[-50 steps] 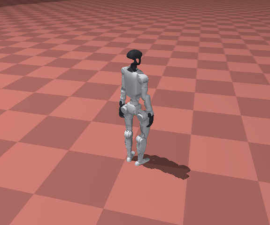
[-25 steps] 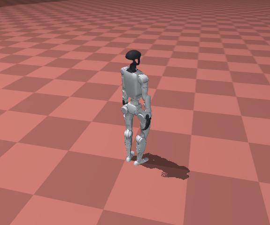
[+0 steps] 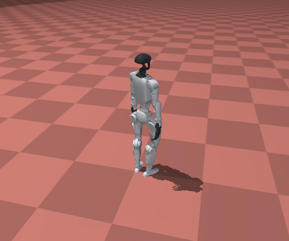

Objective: In place motions

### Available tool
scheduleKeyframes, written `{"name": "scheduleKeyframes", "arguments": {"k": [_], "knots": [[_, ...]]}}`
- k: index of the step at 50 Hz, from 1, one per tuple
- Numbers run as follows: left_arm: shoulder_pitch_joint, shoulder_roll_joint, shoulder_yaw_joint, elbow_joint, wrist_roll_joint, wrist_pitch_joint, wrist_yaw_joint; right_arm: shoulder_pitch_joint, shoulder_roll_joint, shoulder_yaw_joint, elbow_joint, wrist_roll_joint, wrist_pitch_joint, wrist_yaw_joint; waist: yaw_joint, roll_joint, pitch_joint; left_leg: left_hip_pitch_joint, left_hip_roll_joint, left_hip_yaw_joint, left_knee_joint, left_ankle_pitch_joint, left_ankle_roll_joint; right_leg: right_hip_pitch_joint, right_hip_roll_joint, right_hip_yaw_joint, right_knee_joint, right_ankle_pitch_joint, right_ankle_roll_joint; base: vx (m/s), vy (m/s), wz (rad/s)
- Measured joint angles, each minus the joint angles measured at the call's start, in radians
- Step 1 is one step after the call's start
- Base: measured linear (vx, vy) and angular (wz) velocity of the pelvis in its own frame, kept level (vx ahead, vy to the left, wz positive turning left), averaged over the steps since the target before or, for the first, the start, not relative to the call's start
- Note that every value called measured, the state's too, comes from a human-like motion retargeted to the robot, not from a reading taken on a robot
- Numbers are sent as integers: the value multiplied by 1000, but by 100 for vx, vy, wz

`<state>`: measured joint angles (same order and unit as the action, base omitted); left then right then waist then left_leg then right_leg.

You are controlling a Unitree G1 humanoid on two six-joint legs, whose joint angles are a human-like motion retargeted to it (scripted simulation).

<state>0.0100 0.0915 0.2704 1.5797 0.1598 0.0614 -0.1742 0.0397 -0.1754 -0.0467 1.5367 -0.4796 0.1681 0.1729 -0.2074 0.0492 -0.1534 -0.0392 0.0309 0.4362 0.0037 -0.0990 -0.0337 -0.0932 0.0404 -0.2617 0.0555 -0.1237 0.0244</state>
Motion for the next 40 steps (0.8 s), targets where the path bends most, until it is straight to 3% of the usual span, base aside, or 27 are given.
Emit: {"name": "scheduleKeyframes", "arguments": {"k": [6, 9, 12, 15, 20, 29, 34, 40], "knots": [[52, 6, 29, -12, 5, -10, 5, -44, 3, 20, 60, 69, 1, -33, 8, 2, -1, -49, 26, -13, 120, -49, -8, 0, -9, -10, -1, -10, 1, -7, 6, 11], [94, 6, 47, -7, -10, -23, 25, -90, 15, 49, 51, 108, -6, -23, 17, -10, 7, -122, 47, -9, 283, -16, 29, 3, -32, -1, 1, -15, 1, -9, 8, 6], [127, 7, 63, 8, -21, -31, 48, -166, 39, 83, 17, 148, -7, -9, 9, -29, 35, -247, 82, -50, 556, 130, 101, 5, -63, -15, 8, -22, -2, -20, 7, 39], [148, 16, 67, 24, -13, -35, 56, -247, 65, 92, -58, 186, -30, 16, 78, -76, 140, -397, 99, -98, 871, 286, 249, 56, -78, 20, 16, -29, -12, -22, 1, -37], [196, 2, 103, 89, 14, -4, 19, -365, 99, 85, -176, 208, -46, 39, 225, -127, 234, -613, 116, -84, 1226, 141, 217, 101, -94, 42, 22, -16, -39, -7, 2, -74], [262, -19, 150, 120, 68, 22, -29, -463, 129, 104, -350, 274, -82, 84, 327, -158, 265, -887, 149, -61, 1466, 66, 163, 89, -105, 91, 53, -28, -35, -1, -2, -35], [231, -9, 160, 88, 44, 21, -49, -464, 120, 118, -392, 269, -101, 75, 318, -149, 261, -825, 152, -59, 1381, 66, 166, 82, -103, 78, 53, -26, -26, 0, -8, 23], [200, 8, 159, 47, -10, -4, -29, -419, 135, 115, -368, 268, -98, 80, 260, -125, 209, -580, 101, -70, 1094, 103, 144, 80, -99, 40, 30, -26, -8, 8, -7, 31]]}}
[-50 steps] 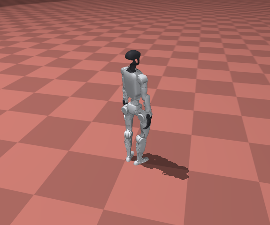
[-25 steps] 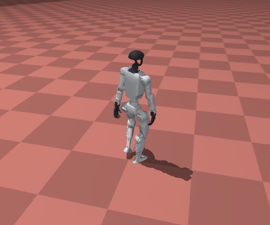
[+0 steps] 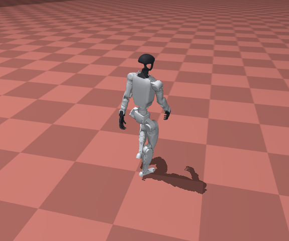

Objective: In place motions

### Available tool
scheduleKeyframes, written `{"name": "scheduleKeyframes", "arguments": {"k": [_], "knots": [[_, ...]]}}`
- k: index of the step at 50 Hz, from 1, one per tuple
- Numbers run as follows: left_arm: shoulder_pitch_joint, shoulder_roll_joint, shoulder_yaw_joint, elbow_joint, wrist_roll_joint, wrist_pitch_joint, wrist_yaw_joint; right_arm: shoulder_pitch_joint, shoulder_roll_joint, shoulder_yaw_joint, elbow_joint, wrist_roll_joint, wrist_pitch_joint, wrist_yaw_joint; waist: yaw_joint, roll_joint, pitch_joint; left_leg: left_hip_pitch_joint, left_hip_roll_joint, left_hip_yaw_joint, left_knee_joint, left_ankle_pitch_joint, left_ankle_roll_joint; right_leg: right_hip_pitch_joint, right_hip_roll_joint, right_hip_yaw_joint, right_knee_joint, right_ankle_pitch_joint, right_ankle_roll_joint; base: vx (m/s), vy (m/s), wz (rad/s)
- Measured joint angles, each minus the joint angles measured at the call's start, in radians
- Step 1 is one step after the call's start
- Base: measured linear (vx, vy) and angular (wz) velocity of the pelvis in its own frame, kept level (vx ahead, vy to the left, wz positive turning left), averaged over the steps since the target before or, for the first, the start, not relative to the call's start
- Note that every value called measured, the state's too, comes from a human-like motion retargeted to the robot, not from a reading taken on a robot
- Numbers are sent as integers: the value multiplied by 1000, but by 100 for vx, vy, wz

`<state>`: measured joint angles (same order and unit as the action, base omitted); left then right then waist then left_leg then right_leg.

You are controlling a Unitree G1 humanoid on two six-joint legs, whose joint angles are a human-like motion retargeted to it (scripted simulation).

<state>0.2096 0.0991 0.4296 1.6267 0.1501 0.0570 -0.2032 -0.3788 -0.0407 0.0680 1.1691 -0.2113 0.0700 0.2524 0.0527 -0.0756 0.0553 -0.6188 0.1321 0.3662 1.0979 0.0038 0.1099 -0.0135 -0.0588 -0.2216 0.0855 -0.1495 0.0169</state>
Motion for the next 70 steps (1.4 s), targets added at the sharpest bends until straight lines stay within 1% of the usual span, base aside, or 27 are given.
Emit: {"name": "scheduleKeyframes", "arguments": {"k": [5, 7, 9, 12, 16, 20, 22, 24, 30, 34, 41, 45, 46, 47, 48, 50, 52, 54, 56, 57, 58, 60, 62, 65, 66, 67, 70], "knots": [[-17, 14, -6, -4, -27, -12, -2, 69, 12, -4, 15, 25, -3, 3, -78, 38, -61, 283, -110, -50, -442, 82, -37, -5, 17, -38, -4, 4, 29, 19, -10, 31], [-20, 21, -13, -3, -29, -13, 5, 102, 12, -3, 18, 6, -7, 0, -104, 61, -85, 404, -144, -65, -652, -32, -98, -9, 41, -52, -1, 6, 36, 33, -11, 20], [-27, 26, -18, 0, -29, -13, 10, 139, 8, -2, 24, -22, -13, -7, -143, 85, -107, 501, -139, 20, -820, -152, -88, -9, 64, -74, 4, 5, 46, 34, -12, 40], [-60, 27, -11, 13, -34, -10, 18, 192, -5, -6, 54, -69, -26, -29, -216, 113, -137, 537, -143, 24, -960, -158, -89, -28, 79, -117, 30, 13, 69, 24, -16, 49], [-157, 47, -39, 24, -56, -16, 42, 253, -28, -61, 133, -96, -42, -70, -225, 77, -93, 560, -157, 20, -1011, -129, -92, -54, 51, -126, 139, 102, 116, 13, -19, 17], [-248, 45, -73, 11, -155, -36, 68, 340, -69, -121, 215, -176, -39, -88, -236, 102, -98, 528, -111, 6, -1002, -132, -88, -182, 41, -149, 374, 334, 198, 18, -18, 1], [-306, 32, -64, -25, -220, -41, 46, 380, -98, -139, 250, -199, -37, -107, -249, 133, -71, 517, -65, 8, -987, -134, -90, -260, 61, -139, 523, 436, 227, 1, -10, -32], [-374, 25, -58, -76, -291, -40, 19, 416, -132, -155, 289, -206, -36, -117, -274, 172, -47, 499, -12, 2, -972, -135, -92, -361, 79, -150, 704, 434, 245, -6, -7, -25], [-558, 7, -70, -250, -382, -90, 21, 545, -233, -248, 412, -195, -4, -154, -381, 249, -21, 458, 48, -57, -974, -130, -56, -678, -21, -250, 1248, 349, 245, 1, -1, 25], [-648, -2, -123, -338, -444, -141, 16, 621, -278, -313, 487, -130, 20, -193, -408, 265, -28, 450, 47, -78, -986, -124, -36, -786, -53, -259, 1367, 335, 244, 3, -1, 24], [-706, -11, -144, -395, -451, -176, 42, 658, -293, -361, 498, -91, 31, -218, -385, 238, -48, 483, 37, -27, -996, -127, -49, -638, 50, -171, 1084, 389, 245, -1, -3, -28], [-650, -4, -144, -366, -420, -175, 44, 630, -257, -353, 445, -99, 19, -197, -344, 197, -92, 502, 5, 31, -1006, -129, -73, -395, 189, -38, 625, 427, 245, 0, -7, -48], [-633, -9, -144, -346, -411, -171, 46, 621, -243, -349, 431, -94, 17, -191, -341, 181, -98, 512, -21, 33, -1007, -132, -74, -317, 192, 8, 484, 437, 245, -2, 7, 13], [-616, -17, -143, -326, -402, -167, 48, 612, -230, -343, 417, -89, 14, -185, -344, 165, -101, 525, -52, 29, -1010, -135, -71, -243, 186, 50, 355, 408, 238, -3, 26, 79], [-599, -28, -141, -304, -394, -163, 50, 603, -218, -337, 402, -81, 13, -181, -360, 152, -101, 541, -94, 10, -1017, -138, -63, -177, 162, 83, 250, 304, 216, -1, 31, 72], [-560, -38, -124, -257, -376, -153, 49, 573, -191, -305, 374, -68, 8, -177, -339, 126, -115, 565, -136, 30, -1029, -140, -69, -73, 92, -65, 98, 105, 98, -1, 21, 1], [-509, -45, -110, -210, -342, -142, 43, 535, -160, -255, 360, -57, 0, -163, -308, 107, -146, 580, -160, 48, -1049, -134, -81, -50, 87, -67, -6, 61, 9, -11, 12, -42], [-448, -53, -112, -169, -289, -129, 33, 472, -132, -206, 360, -53, 4, -135, -259, 100, -180, 575, -166, 67, -1067, -126, -93, -62, 84, 21, -45, 80, 12, -19, 11, -39], [-375, -57, -122, -137, -240, -116, 34, 399, -105, -160, 349, -68, 3, -116, -224, 113, -206, 552, -144, 76, -1065, -125, -110, -91, 68, -68, -41, 71, 15, -32, 11, -33], [-336, -53, -124, -124, -223, -110, 35, 360, -92, -127, 338, -75, 0, -113, -215, 114, -208, 547, -137, 87, -1060, -127, -117, -107, 70, -82, -28, 62, 8, -36, 9, -59], [-293, -45, -124, -116, -214, -105, 31, 317, -79, -83, 326, -77, -3, -112, -208, 113, -200, 552, -133, 107, -1051, -132, -120, -117, 84, 4, -15, 55, 7, -31, 7, -36], [-206, -35, -124, -108, -192, -89, 12, 215, -52, 8, 312, -53, -1, -100, -254, 132, -176, 537, -115, 84, -998, -138, -117, -109, 98, -13, -15, 46, 2, -29, 8, 43], [-144, -37, -110, -82, -167, -67, 10, 137, -26, 56, 263, -42, 1, -71, -294, 137, -141, 489, -95, 66, -868, -95, -92, -79, 85, -53, -25, 34, 9, -38, 17, 81], [-110, -37, -51, -15, -117, -53, 43, 68, 19, 48, 99, 23, -6, -43, -296, 93, -75, 332, -26, 62, -503, 109, -83, -51, 40, -45, -28, 14, 28, -38, 15, 75], [-92, -30, -50, -1, -115, -52, 47, 59, 26, 38, 36, 72, -19, -43, -272, 77, -58, 267, -7, 42, -369, 133, -59, -37, 30, -60, -34, 12, 20, -24, 0, 51], [-70, -24, -50, 10, -114, -51, 45, 49, 30, 30, -22, 115, -32, -44, -240, 58, -44, 206, 11, 32, -234, 132, -33, -25, 20, -68, -39, 10, 12, -9, -5, -3], [10, -17, -42, 34, -102, -40, 5, 7, 30, -8, -141, 146, -56, -41, -94, 2, -17, 47, 91, 65, 124, 4, 43, -11, -7, -52, -27, 13, -11, -1, 0, -67]]}}
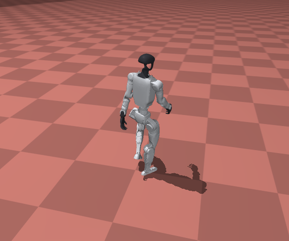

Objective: In place motions

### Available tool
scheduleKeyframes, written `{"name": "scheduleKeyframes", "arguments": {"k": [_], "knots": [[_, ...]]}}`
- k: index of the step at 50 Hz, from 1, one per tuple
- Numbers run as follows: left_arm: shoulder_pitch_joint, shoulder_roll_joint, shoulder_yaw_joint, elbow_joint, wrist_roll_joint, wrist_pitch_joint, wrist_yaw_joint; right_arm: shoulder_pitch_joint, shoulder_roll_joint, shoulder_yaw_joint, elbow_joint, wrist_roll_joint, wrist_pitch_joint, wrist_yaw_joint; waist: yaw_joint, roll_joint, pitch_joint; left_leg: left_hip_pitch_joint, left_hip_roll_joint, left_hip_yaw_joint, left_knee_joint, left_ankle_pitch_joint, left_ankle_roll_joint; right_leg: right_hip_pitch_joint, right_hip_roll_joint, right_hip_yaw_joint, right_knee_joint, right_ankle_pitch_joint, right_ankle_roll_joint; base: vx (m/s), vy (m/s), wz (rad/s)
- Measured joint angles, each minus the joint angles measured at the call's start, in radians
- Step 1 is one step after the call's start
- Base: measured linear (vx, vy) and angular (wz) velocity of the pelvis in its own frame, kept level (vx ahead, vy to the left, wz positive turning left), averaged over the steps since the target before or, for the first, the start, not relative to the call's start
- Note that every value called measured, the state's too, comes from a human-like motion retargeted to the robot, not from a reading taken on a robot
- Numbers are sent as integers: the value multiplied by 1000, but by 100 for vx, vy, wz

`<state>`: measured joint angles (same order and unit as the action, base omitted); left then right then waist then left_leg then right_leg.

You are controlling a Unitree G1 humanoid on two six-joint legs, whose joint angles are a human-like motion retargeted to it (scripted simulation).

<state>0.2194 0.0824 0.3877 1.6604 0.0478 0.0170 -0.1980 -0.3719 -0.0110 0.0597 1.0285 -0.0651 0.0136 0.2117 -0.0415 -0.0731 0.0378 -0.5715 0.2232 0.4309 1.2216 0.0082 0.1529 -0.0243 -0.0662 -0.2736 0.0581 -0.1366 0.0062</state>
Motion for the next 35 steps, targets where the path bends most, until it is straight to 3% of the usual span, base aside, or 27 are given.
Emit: {"name": "scheduleKeyframes", "arguments": {"k": [2, 6, 13, 18, 25, 27, 31, 32, 33, 35], "knots": [[25, -11, 41, 29, 25, 14, -6, -39, 2, -13, -47, -26, -3, -5, 52, -22, 28, -98, 11, -7, 141, -32, 18, -5, -20, 26, 16, 8, 2, -17, 8, -53], [97, -36, 68, 40, 52, 39, -10, -81, -1, 20, -105, -6, -15, -19, 103, -40, 52, -240, -29, -50, 284, -42, -32, -5, -41, 36, 37, 9, 19, -8, 8, -39], [105, -54, 65, 39, 134, 63, -31, -59, 12, 31, -158, 13, -16, -11, 122, -18, 35, -192, -29, -32, 217, -41, -29, -9, -47, 28, 43, 10, 37, -1, 4, -4], [63, -46, 37, -19, 141, 52, -60, -14, 25, 42, -145, 36, -37, -33, 74, 16, -21, -39, -92, -56, -41, -23, -50, -12, -31, -7, 18, 9, 45, 2, 2, 31], [-16, -18, 19, -109, 73, 35, -9, 49, 29, 52, -60, 3, -24, -24, 24, 71, -93, 339, -207, -51, -757, 63, -151, -33, 29, -27, 5, 9, 61, 6, -4, -8], [-30, -13, 8, -111, 49, 18, 16, 76, 25, 50, -39, -15, -25, -21, 3, 99, -119, 426, -211, 5, -933, -65, -169, -44, 63, -36, 3, 9, 64, 18, -11, -28], [-69, -9, -29, -93, 44, 22, 52, 130, 16, 42, 12, -43, -25, -28, 113, 121, -115, 477, -275, 247, -1175, -85, -61, -40, 136, 114, 8, 34, 61, 20, -14, -163], [-87, -4, -49, -85, 55, 32, 55, 140, 12, 28, 26, -48, -23, -32, 99, 124, -117, 487, -284, 231, -1209, -72, -63, -42, 138, 101, 9, 36, 64, 12, -12, 154], [-109, 2, -81, -77, 71, 48, 54, 148, 5, 0, 42, -53, -24, -36, -7, 126, -129, 509, -258, 105, -1217, -63, -124, -46, 111, -13, 8, 26, 75, 10, -12, 336], [-138, 6, -113, -80, 105, 48, 55, 180, -9, -34, 74, -64, -25, -50, -109, 117, -133, 520, -263, -11, -1216, -71, -146, -45, 75, -117, 16, 20, 95, 15, -14, 284]]}}
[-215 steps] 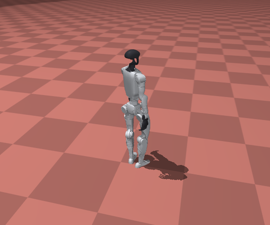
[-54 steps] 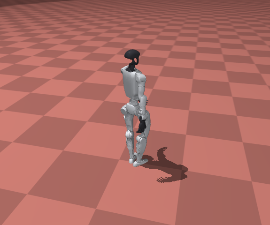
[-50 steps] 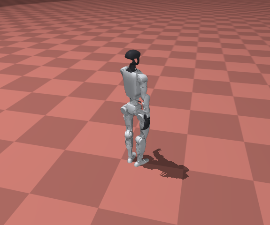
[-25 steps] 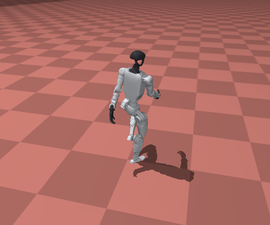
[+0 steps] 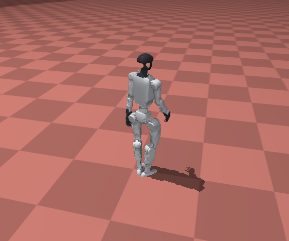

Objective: In place motions

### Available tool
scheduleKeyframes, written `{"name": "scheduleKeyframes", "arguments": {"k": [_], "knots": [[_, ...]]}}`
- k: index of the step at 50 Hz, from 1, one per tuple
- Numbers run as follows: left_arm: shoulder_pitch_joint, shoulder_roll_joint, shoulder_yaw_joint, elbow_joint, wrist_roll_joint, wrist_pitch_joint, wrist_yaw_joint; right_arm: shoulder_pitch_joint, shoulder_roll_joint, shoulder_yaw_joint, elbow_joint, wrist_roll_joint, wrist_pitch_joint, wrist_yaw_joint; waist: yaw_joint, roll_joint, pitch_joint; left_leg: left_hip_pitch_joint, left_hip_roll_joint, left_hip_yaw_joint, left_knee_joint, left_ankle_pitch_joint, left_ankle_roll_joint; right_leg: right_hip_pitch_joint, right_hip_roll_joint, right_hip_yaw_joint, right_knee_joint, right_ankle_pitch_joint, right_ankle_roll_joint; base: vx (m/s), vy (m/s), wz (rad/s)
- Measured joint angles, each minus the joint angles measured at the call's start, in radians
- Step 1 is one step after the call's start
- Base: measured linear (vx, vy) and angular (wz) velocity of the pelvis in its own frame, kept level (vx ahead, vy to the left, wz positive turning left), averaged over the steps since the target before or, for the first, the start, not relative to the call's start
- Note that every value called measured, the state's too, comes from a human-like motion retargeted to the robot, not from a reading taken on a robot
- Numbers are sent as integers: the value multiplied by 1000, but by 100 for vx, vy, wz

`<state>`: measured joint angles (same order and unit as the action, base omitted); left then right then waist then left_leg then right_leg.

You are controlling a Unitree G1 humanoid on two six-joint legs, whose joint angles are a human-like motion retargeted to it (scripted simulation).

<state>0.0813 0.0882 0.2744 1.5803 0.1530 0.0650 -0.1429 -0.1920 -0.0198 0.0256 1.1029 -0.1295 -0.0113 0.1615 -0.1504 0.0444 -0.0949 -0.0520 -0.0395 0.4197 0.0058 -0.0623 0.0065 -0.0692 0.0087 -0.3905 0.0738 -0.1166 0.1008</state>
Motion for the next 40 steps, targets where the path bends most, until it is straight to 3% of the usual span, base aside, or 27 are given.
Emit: {"name": "scheduleKeyframes", "arguments": {"k": [5, 7, 10, 13, 15, 18, 23, 27, 31, 35, 40], "knots": [[-51, -2, -52, -33, 9, -28, 75, 103, -49, -57, 109, -53, 8, -13, 35, -32, 5, 1, -14, 9, 29, -30, 28, 4, -23, 3, 55, 14, 30, 35, -12, 8], [-87, -4, -55, -48, -1, -30, 46, 139, -73, -77, 182, -100, 37, -9, 33, -35, 14, 10, -12, 12, 37, -45, 34, -9, -34, -1, 123, 55, 68, 38, -6, -12], [-157, 3, -69, -78, -64, -16, -11, 197, -105, -107, 254, -145, 49, -3, 19, -6, 19, 8, 25, 11, 38, -54, 30, -89, -33, -19, 312, 250, 161, 26, -11, -29], [-263, 39, -67, -136, -120, -11, -1, 249, -136, -125, 289, -173, 40, -14, 12, 56, 44, -29, 155, 41, 54, -37, -8, -298, 40, -16, 622, 501, 161, 4, -33, -75], [-332, 68, -71, -184, -127, -14, 18, 287, -161, -146, 321, -191, 39, -35, -56, 117, 68, -36, 202, 5, 56, -37, -3, -434, 24, -51, 885, 470, 161, 8, 9, 38], [-411, 105, -54, -267, -105, -22, 60, 329, -204, -172, 397, -186, 59, -50, -170, 176, 105, -50, 221, -48, 65, -43, 29, -607, -73, -92, 1210, 413, 161, 8, 30, 72], [-522, 125, -62, -374, -163, -62, 88, 410, -256, -229, 515, -154, 99, -87, -266, 227, 129, -99, 275, -108, 107, -43, 39, -827, -74, -123, 1426, 343, 161, 7, -4, 41], [-561, 103, -59, -419, -194, -88, 86, 451, -270, -264, 587, -108, 129, -119, -271, 219, 123, -98, 271, -115, 122, -50, 46, -824, -63, -99, 1393, 351, 161, 11, -1, 11], [-537, 83, -72, -425, -205, -98, 83, 454, -252, -285, 577, -102, 181, -91, -234, 181, 103, -70, 251, -80, 110, -51, 35, -697, -7, -63, 1228, 383, 161, 9, -12, -28], [-450, 61, -82, -383, -172, -94, 60, 422, -221, -257, 514, -151, 212, -11, -176, 149, 55, -46, 217, -29, 74, -47, 24, -510, 71, -13, 956, 411, 161, 8, -9, -51], [-310, 23, -86, -225, -112, -60, 13, 342, -170, -191, 373, -223, 171, -30, -128, 104, -11, -44, 146, 19, 47, -51, 20, -247, 154, 157, 468, 430, 161, -3, 0, -29]]}}
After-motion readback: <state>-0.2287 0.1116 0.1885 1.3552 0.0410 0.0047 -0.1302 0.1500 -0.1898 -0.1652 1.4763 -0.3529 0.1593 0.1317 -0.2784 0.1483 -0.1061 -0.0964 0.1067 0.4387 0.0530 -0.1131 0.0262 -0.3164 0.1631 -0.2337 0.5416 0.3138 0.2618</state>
